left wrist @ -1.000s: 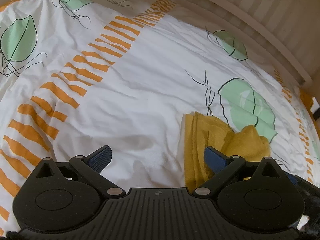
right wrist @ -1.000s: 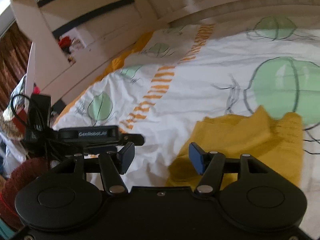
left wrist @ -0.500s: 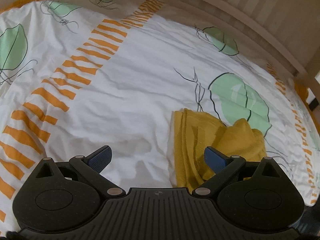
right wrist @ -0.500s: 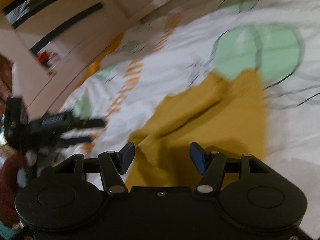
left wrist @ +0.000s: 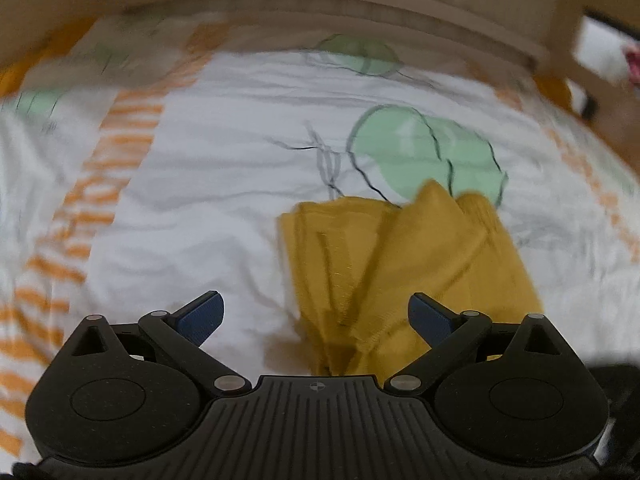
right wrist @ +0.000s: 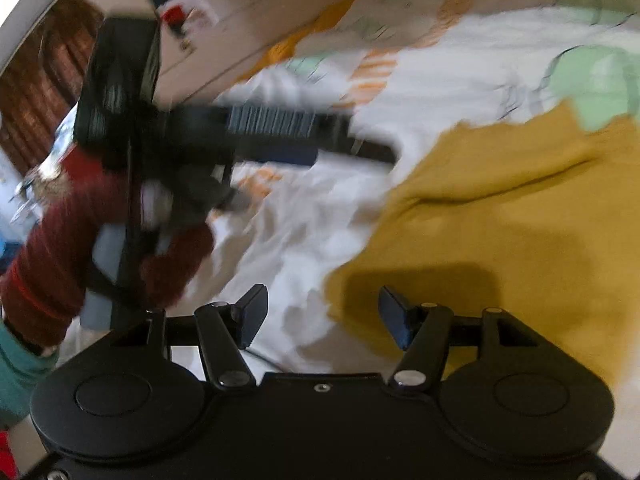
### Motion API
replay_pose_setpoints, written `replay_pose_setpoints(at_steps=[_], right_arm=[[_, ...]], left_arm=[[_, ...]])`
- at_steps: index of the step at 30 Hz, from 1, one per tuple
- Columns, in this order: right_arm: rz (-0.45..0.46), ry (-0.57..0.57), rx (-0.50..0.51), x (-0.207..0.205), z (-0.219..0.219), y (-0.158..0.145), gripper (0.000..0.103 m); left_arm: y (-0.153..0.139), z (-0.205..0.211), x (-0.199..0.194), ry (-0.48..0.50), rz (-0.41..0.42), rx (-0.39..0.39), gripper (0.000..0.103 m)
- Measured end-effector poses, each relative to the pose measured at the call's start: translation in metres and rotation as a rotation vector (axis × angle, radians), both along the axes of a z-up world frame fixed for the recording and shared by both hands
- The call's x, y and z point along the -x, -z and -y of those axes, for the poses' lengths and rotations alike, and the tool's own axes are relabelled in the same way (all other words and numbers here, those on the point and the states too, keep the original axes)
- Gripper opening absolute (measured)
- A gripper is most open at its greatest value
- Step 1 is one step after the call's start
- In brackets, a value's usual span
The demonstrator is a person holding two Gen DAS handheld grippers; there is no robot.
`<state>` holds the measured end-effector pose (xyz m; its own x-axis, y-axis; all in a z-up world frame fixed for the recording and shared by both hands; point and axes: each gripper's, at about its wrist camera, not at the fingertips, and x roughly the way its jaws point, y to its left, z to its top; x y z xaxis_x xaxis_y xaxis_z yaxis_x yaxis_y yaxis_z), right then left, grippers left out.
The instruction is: Fold small clothes
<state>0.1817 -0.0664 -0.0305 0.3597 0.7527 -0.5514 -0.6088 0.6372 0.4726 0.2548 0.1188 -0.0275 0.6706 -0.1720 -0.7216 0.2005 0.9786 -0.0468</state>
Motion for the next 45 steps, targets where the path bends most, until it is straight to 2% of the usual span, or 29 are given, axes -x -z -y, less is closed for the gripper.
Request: replay_pose_setpoints(at_steps=[2,4,8,10,13,17,22,24,25,26,33,38,42,45], right_arm=[[0.033,0.065,0.032,-0.001,0.015,-0.003,0.068],[0.044,0.124,0.06,-0.004,0.032,-0.002,0.068],[0.014,0.203,0.085,-0.007,0.053,0.011,0.068],[0.002,0.217,0.079,-0.01,0.06,0.016,0.068],[0.006,0.22,0.075,-0.01,0.07,0.022,0.068],[0.012,0.219,0.059,-0.012,0.074,0.023,0.068],[0.025,0.216,0.059,-0.01,0.078,0.024,0.069],[0.032,0.218,0.059,-0.009,0.081,0.023,0.071],[0.035,0.22,0.057,-0.01,0.082,0.022,0.073],[0.037,0.224,0.053,-0.008,0.084,0.02,0.073],[0.102,0.281,0.037,-0.022,0.092,0.004,0.075],[0.154,0.306,0.033,-0.054,0.082,-0.009,0.075],[0.131,0.322,0.056,-0.082,0.072,0.0,0.076],[0.027,0.278,0.127,-0.1,0.061,0.025,0.08]], left_arm=[[0.001,0.017,0.002,0.053,0.049,-0.059,0.1],[0.004,0.033,0.003,0.107,0.088,-0.085,0.1],[0.018,0.055,-0.001,0.164,0.085,-0.119,0.1],[0.029,0.063,-0.005,0.165,0.069,-0.164,0.1],[0.035,0.064,-0.012,0.114,0.081,-0.208,0.099],[0.031,0.042,-0.035,-0.039,0.06,-0.165,0.099],[0.035,-0.003,-0.066,-0.263,-0.066,-0.047,0.099],[0.034,-0.019,-0.068,-0.332,-0.097,-0.042,0.096],[0.033,-0.026,-0.066,-0.345,-0.102,-0.029,0.092],[0.031,-0.032,-0.063,-0.35,-0.113,-0.009,0.089],[0.022,-0.042,-0.016,-0.306,-0.184,0.16,0.089],[0.021,-0.021,0.012,-0.209,-0.199,0.203,0.089],[0.03,-0.007,0.03,-0.139,-0.227,0.215,0.088],[0.035,-0.003,0.04,-0.089,-0.238,0.216,0.088]])
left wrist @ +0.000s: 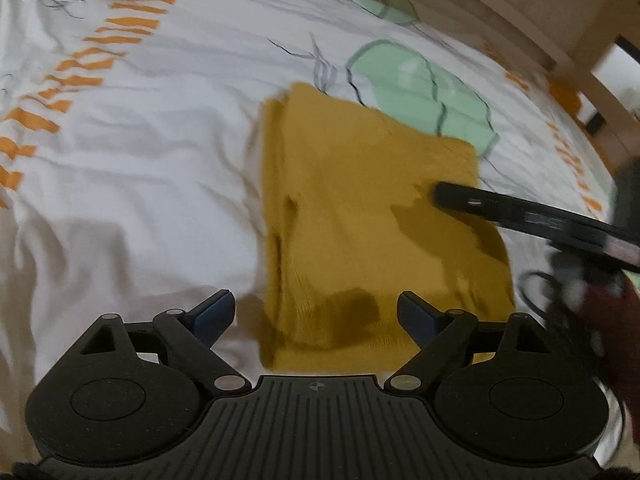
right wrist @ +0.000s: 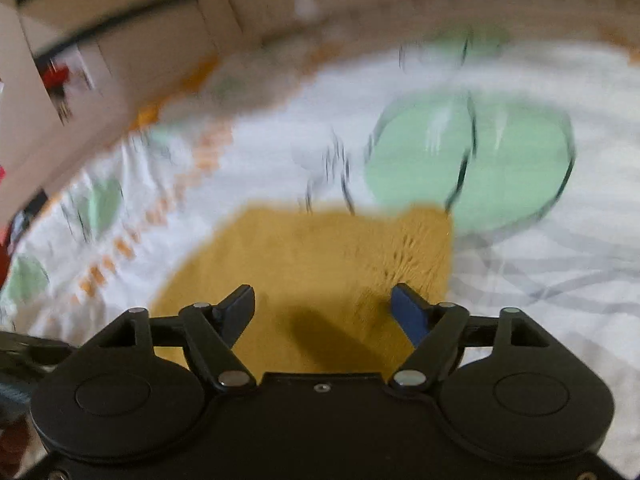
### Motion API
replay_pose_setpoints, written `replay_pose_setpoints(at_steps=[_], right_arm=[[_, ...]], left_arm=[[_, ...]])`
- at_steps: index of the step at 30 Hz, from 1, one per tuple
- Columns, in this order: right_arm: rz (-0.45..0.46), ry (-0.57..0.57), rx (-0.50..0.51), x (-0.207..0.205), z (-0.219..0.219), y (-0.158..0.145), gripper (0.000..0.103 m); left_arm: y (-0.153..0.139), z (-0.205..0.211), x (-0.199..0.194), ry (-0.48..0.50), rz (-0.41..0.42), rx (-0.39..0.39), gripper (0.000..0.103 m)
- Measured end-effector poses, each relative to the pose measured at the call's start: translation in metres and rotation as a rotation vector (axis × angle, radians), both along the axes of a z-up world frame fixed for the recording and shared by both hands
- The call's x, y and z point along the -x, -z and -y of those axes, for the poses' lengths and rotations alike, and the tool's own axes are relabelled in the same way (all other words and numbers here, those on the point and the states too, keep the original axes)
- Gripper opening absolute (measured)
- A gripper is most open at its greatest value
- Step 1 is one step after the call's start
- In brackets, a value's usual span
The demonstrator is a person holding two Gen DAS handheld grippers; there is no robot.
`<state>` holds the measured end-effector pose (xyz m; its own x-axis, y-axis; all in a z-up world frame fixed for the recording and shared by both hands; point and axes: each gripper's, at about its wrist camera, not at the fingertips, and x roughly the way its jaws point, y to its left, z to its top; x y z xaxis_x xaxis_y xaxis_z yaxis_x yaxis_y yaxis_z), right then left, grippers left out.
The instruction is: Fold small clothes
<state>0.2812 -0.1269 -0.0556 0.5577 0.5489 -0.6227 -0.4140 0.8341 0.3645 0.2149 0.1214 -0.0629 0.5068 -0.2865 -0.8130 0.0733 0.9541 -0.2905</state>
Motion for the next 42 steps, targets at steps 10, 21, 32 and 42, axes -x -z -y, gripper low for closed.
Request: replay_pose_setpoints(at_steps=[10,21,32,42], right_arm=[[0.031,0.027,-0.039,0.019,0.024,-0.014,0.082],[0.013,0.09,-0.076,0.027,0.047,-0.011,0.082],[-0.011,0.095,-0.089,0.026,0.049,-0.005,0.082],[-0.098,0.088,-0.181,0.002,0.057,0.008,0.091]], left_arm=[[0.003,-0.002,0.013,0.026,0.076,0.058,0.077],[-0.004,0.01,0.022,0.023,0.165,-0.02,0.021],[0.007,-0.019,0.034,-0.044,0.073,0.075,0.004],[0.005,-0.032,0.026,-0.096,0.109,0.192,0.06]])
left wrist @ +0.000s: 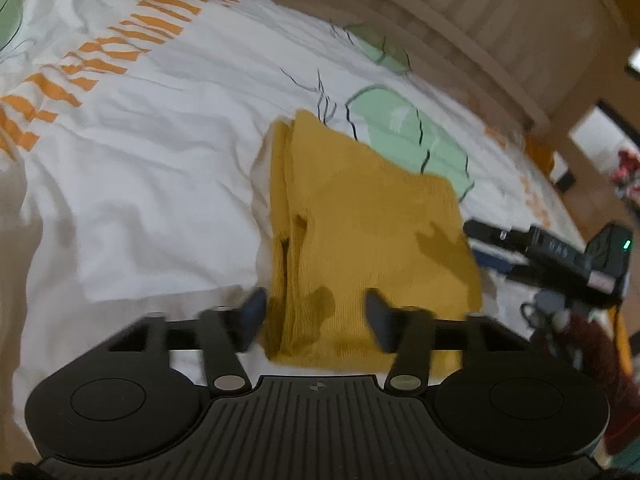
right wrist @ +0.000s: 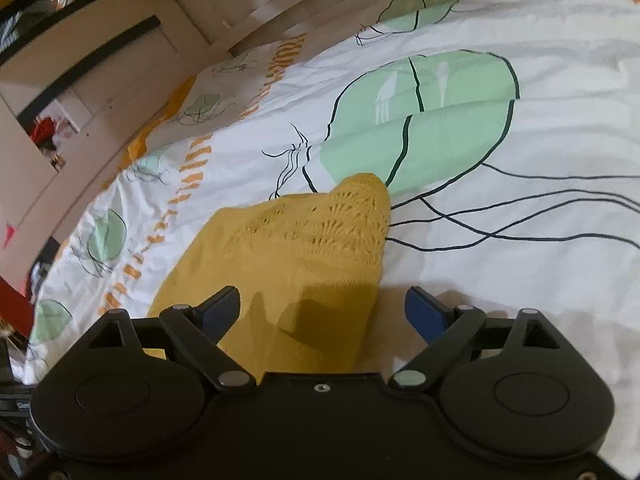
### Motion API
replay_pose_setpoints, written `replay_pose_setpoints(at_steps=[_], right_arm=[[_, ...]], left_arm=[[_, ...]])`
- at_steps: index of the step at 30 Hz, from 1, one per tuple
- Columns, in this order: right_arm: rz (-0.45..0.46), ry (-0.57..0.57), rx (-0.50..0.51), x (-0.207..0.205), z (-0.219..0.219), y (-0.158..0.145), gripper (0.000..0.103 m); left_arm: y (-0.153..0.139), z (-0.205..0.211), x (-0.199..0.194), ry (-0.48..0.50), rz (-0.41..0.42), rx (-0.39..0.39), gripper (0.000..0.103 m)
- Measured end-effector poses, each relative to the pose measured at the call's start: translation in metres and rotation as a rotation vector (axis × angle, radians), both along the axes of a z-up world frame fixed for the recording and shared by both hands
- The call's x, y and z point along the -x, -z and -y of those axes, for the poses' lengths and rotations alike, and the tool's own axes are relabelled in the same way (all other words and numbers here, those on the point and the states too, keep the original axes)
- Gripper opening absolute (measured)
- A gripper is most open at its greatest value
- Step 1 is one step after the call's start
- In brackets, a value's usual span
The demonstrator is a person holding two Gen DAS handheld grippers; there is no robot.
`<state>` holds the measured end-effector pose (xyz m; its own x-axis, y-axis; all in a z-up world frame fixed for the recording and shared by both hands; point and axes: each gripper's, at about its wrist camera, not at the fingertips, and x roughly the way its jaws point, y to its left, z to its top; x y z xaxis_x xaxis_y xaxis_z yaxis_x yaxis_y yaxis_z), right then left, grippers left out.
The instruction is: Fold small clothes
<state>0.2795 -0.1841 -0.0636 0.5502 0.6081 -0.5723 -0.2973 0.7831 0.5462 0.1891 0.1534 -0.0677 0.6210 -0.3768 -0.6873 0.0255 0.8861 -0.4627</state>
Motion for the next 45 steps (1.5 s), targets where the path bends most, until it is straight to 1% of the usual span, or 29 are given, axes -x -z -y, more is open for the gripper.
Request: replay_pose_setpoints(at_steps=[3,4,6,10,13,16,19,20,22,23,24,25,26,27,28,29,31,33,35,38,40,45], right_arm=[[-0.032,0.009,-0.045,-0.008,0.005,0.007,0.092],[-0.044,0.01,-0.06,-0.01,0.006,0.01,0.092],[-0.057,0.007,-0.08,-0.013,0.007,0.014,0.093],[-0.062,-0.008,-0.121,-0.019,0.008,0.019,0.097],[-0.073,-0.018,-0.158,-0.025,0.007,0.021,0.098],[-0.077,-0.034,-0.183,-0.031,0.003,0.023,0.098],[-0.079,-0.049,-0.212,-0.037,-0.004,0.026,0.101],[-0.077,-0.054,-0.219,-0.038,-0.007,0.026,0.102],[-0.078,-0.068,-0.217,-0.04,-0.013,0.026,0.103],[-0.075,-0.074,-0.208,-0.039,-0.016,0.026,0.103],[-0.075,-0.079,-0.204,-0.038,-0.017,0.025,0.103],[-0.078,-0.084,-0.208,-0.037,-0.017,0.025,0.101],[-0.082,-0.086,-0.212,-0.036,-0.015,0.025,0.087],[-0.09,-0.081,-0.205,-0.035,-0.014,0.024,0.071],[-0.109,-0.072,-0.189,-0.034,-0.012,0.024,0.039],[-0.129,-0.061,-0.171,-0.032,-0.01,0.023,0.04],[-0.131,-0.057,-0.18,-0.025,-0.005,0.016,0.039],[-0.119,-0.058,-0.151,-0.013,-0.004,0.002,0.039],[-0.129,-0.067,-0.133,0.0,-0.004,-0.01,0.039],[-0.15,-0.079,-0.112,0.025,0.002,-0.024,0.039],[-0.161,-0.079,-0.104,0.044,0.009,-0.031,0.039],[-0.174,-0.079,-0.095,0.099,0.03,-0.043,0.039]], left_arm=[[0.005,-0.004,-0.007,-0.027,-0.039,0.016,0.061],[0.007,-0.004,-0.011,-0.021,-0.056,0.027,0.061],[0.014,-0.001,-0.021,0.001,-0.099,0.054,0.061],[0.027,0.009,-0.039,0.066,-0.14,0.126,0.061],[0.034,0.012,-0.051,0.074,-0.149,0.18,0.062],[0.038,0.01,-0.059,0.082,-0.156,0.237,0.066],[0.039,0.012,-0.06,0.098,-0.151,0.258,0.07],[0.039,0.012,-0.06,0.105,-0.148,0.265,0.073],[0.04,0.012,-0.058,0.118,-0.144,0.276,0.074],[0.04,0.012,-0.059,0.122,-0.144,0.289,0.07],[0.041,0.01,-0.058,0.124,-0.149,0.307,0.046],[0.042,0.008,-0.058,0.11,-0.163,0.308,0.028],[0.045,0.005,-0.057,0.097,-0.18,0.31,0.015],[0.048,0.002,-0.056,0.095,-0.193,0.351,0.015],[0.049,0.0,-0.055,0.084,-0.204,0.386,0.015],[0.048,-0.002,-0.051,0.074,-0.209,0.407,0.014],[0.038,0.001,-0.044,0.077,-0.193,0.407,0.014],[0.026,0.006,-0.032,0.1,-0.186,0.406,0.014],[0.014,0.012,-0.019,0.127,-0.18,0.411,0.014],[-0.001,0.022,0.008,0.167,-0.168,0.421,0.014],[-0.009,0.033,0.026,0.195,-0.16,0.408,0.014],[-0.016,0.051,0.073,0.242,-0.154,0.405,0.014]])
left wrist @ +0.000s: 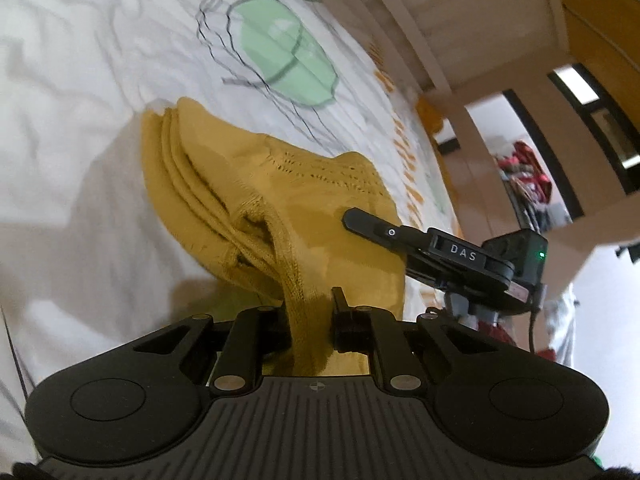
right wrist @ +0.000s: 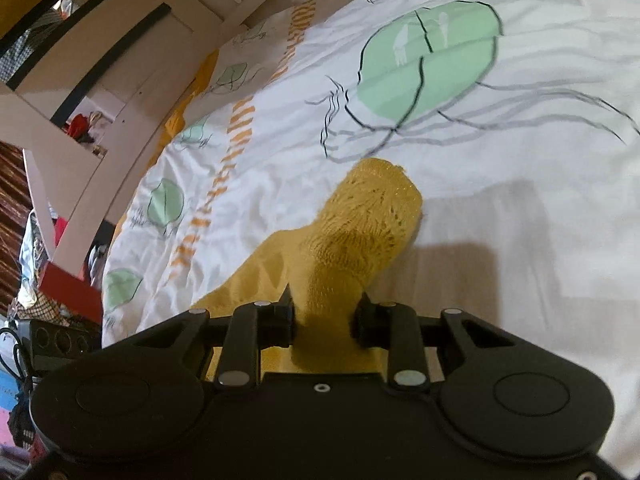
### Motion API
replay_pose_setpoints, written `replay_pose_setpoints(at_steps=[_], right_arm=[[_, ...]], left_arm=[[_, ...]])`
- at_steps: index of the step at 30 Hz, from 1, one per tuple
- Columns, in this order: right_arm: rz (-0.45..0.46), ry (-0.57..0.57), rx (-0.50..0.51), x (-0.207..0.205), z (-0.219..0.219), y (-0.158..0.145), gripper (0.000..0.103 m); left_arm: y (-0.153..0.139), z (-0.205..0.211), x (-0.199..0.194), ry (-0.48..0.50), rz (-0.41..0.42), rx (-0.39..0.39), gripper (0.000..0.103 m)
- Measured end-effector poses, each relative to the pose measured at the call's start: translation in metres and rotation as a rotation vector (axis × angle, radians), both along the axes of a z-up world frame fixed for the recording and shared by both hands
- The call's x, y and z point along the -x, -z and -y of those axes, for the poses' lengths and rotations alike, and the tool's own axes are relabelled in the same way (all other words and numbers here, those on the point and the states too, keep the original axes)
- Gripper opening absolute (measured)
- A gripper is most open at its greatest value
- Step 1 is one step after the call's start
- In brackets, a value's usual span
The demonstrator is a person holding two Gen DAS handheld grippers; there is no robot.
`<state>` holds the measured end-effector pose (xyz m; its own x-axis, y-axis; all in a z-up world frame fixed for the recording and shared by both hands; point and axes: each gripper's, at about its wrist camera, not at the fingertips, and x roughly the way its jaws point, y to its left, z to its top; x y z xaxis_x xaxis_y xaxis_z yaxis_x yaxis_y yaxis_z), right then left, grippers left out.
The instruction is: Fold small clothes
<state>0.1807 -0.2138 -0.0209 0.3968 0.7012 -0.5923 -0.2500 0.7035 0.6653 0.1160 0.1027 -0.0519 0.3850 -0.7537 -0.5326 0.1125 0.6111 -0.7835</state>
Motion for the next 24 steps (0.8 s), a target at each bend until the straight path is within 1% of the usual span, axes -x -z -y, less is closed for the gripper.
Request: replay_pose_setpoints(at_steps=[3,5,7,9,10,12,13,14,17,19,21,23,24], right_arm=[[-0.007,0.0,0.015,0.029,0.01,0.0,0.039],[-0.019,0.012,0.025,0.046,0.018,0.005,0.039],[-0.039,0.041,0.026,0.055,0.024,0.014,0.04],[-0.027,0.076,0.071,0.065,0.029,0.019,0.04],[-0.012,0.096,0.096,0.069,0.032,0.02,0.043],[0.013,0.154,0.12,0.075,0.037,0.023,0.048],[0.024,0.18,0.122,0.077,0.039,0.023,0.05],[0.038,0.205,0.129,0.079,0.041,0.022,0.051],[0.095,0.24,0.17,0.089,0.037,0.016,0.051],[0.131,0.259,0.187,0.098,0.039,0.011,0.051],[0.179,0.276,0.207,0.109,0.038,0.005,0.052],[0.233,0.283,0.236,0.119,0.035,-0.002,0.059],[0.257,0.283,0.247,0.124,0.034,-0.005,0.06]], left_arm=[[0.006,0.01,0.026,0.01,0.008,-0.017,0.014],[0.015,0.016,0.038,0.014,-0.007,-0.027,0.014],[0.027,0.019,0.051,0.004,-0.015,-0.085,0.014],[0.034,0.02,0.06,-0.014,-0.007,-0.168,0.015],[0.038,0.02,0.064,-0.024,-0.002,-0.198,0.016],[0.044,0.017,0.068,-0.047,0.0,-0.227,0.019],[0.044,0.014,0.072,-0.057,0.005,-0.233,0.019],[0.044,0.012,0.075,-0.065,0.013,-0.243,0.019],[0.036,0.015,0.081,-0.069,0.059,-0.31,0.022],[0.028,0.019,0.09,-0.071,0.104,-0.37,0.026],[0.018,0.022,0.103,-0.081,0.162,-0.435,0.027],[0.004,0.026,0.11,-0.096,0.229,-0.485,0.027],[-0.004,0.028,0.115,-0.109,0.276,-0.513,0.03]])
